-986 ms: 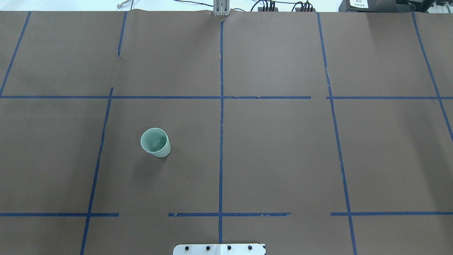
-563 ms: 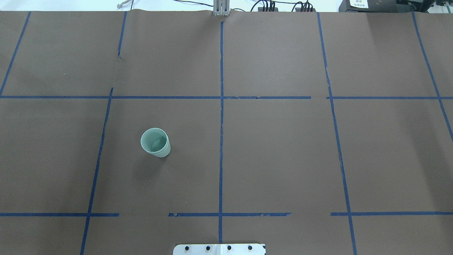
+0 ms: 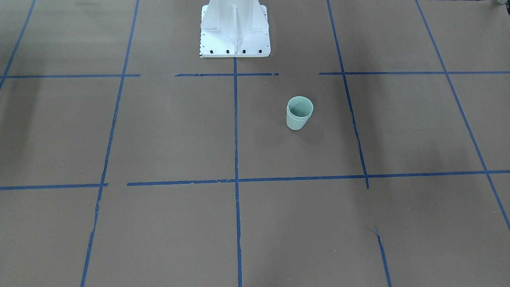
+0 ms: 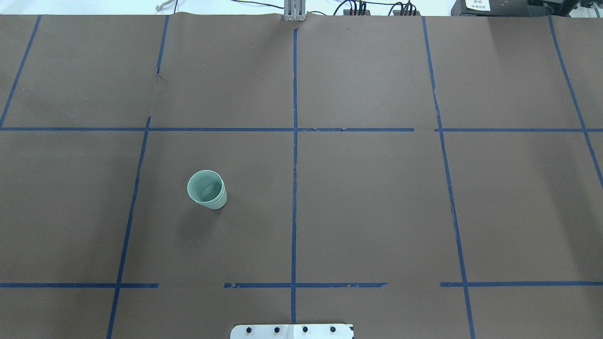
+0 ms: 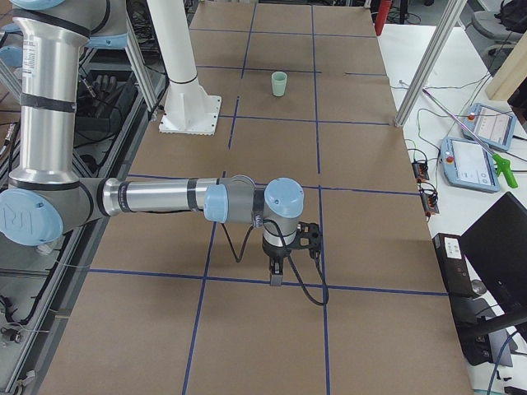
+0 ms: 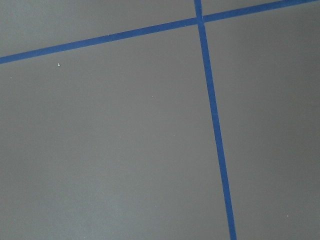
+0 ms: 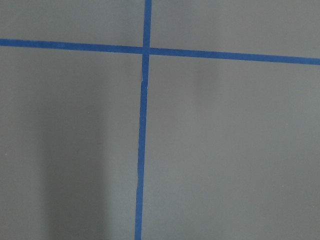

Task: Stack cups

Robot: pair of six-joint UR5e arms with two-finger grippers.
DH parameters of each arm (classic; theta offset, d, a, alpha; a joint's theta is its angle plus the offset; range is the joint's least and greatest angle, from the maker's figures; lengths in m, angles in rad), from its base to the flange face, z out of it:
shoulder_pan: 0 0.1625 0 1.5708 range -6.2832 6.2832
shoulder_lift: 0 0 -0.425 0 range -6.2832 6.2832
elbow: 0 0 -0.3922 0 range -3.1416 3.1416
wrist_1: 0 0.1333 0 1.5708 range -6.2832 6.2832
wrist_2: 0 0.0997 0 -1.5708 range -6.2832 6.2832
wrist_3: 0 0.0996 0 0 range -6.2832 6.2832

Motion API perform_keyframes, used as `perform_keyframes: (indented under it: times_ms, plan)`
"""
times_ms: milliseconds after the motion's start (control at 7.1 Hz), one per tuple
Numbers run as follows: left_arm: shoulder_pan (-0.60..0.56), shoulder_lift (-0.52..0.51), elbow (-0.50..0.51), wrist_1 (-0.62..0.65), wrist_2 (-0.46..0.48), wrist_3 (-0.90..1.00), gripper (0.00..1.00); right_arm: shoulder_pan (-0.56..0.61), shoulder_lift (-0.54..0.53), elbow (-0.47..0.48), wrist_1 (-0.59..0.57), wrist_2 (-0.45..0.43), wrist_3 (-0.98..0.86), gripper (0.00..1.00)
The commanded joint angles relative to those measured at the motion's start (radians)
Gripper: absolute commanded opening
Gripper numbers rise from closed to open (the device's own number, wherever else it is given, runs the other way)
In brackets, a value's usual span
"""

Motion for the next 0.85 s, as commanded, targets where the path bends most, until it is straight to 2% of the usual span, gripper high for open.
perform_keyframes:
  times_ms: [0, 704]
  plan:
    - [0.000, -0.003, -0.002, 0.000, -0.001, 0.000, 1.00, 0.000, 0.000, 0.000, 0.000, 0.000, 0.000, 1.00]
    - [0.000, -0.001, -0.010, 0.000, 0.004, 0.000, 1.00, 0.000, 0.000, 0.000, 0.000, 0.000, 0.000, 1.00]
